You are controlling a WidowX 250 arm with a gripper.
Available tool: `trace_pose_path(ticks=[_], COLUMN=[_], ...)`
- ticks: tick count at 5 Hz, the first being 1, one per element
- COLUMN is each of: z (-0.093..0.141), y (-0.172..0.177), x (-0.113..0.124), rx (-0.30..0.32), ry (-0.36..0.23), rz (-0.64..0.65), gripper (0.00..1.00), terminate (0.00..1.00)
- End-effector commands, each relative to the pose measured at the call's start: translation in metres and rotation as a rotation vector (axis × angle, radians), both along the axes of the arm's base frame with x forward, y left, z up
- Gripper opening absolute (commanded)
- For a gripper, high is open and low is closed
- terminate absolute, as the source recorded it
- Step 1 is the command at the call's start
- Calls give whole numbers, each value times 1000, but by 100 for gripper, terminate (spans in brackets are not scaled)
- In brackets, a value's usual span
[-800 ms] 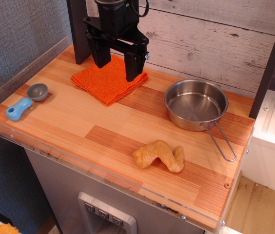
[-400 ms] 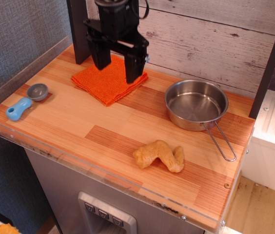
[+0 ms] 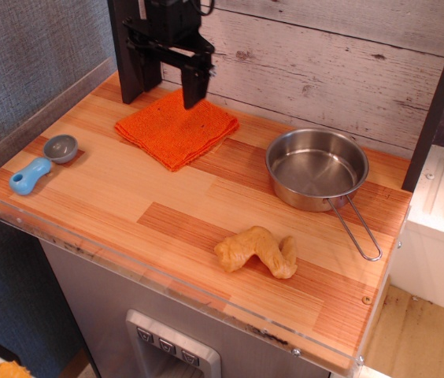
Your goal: Move the orange cloth and place it at the bottom the table.
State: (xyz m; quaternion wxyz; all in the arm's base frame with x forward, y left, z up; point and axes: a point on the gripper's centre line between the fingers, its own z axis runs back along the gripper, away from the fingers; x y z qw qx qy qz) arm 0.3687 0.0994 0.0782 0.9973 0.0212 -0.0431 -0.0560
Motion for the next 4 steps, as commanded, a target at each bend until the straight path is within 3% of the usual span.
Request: trace_pose_path(ticks=[1, 3, 4], z=[-10, -28, -32], y=[43, 28, 24], x=[29, 28, 26], rx=[39, -25, -28], ry=[-21, -18, -25], rz=[41, 13, 1], gripper=[100, 100, 100], terminate=[0, 0, 0])
